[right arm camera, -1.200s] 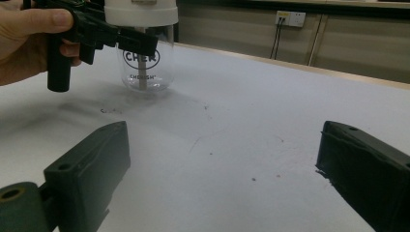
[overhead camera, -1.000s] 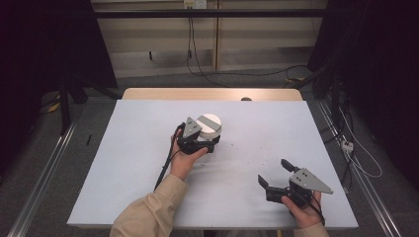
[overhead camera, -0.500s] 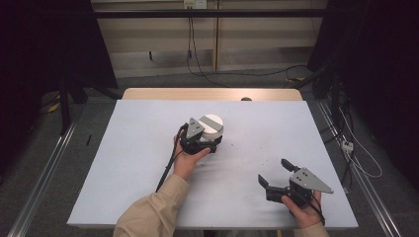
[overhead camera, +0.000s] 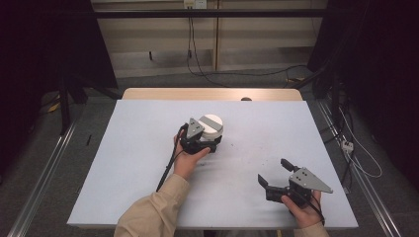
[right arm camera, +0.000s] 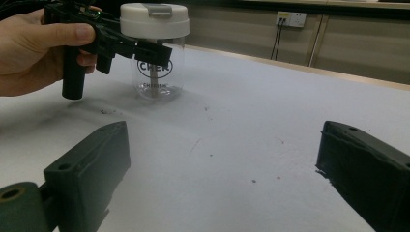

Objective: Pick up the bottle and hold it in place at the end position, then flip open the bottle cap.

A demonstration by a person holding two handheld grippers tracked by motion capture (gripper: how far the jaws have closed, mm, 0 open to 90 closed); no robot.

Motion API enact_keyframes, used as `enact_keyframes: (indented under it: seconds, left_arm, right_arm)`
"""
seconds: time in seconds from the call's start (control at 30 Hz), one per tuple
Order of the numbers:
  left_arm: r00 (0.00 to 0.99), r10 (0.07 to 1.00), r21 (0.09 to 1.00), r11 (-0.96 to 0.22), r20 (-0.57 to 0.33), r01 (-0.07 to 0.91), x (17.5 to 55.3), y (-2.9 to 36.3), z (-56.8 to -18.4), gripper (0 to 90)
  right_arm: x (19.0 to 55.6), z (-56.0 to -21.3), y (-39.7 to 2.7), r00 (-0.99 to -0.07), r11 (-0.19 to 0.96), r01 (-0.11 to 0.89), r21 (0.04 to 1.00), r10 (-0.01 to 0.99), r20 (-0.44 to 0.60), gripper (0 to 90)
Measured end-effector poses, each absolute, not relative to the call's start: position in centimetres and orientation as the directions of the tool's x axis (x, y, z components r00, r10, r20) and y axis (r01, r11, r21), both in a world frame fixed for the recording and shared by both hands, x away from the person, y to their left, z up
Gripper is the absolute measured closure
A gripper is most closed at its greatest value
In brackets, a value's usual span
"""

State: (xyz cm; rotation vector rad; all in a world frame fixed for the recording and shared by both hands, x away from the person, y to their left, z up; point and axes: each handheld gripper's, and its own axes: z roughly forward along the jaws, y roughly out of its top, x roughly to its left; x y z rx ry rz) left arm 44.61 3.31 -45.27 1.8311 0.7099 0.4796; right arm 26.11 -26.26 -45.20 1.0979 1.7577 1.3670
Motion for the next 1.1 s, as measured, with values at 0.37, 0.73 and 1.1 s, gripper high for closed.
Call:
enact_keyframes:
  seconds: [0.37,0.73,1.1]
  left_arm:
    - [0.748,0.663,0.939,-0.27,0.021,0.213,44.6,3.2,-45.5,18.5]
    - [0.739,0.673,0.936,-0.28,0.034,0.211,44.3,3.1,-45.5,18.6]
    - [0.738,0.674,0.936,-0.273,0.021,0.223,44.4,3.2,-45.5,18.6]
  right_arm:
    - [26.4,-45.1,-25.9,-0.454,0.117,0.232,0.966,0.891,0.001,4.5]
    - [27.7,-44.6,-24.6,-0.475,0.129,0.262,0.956,0.88,0.012,4.5]
    - [30.0,-43.9,-22.5,-0.501,0.128,0.3,0.946,0.864,0.042,5.7]
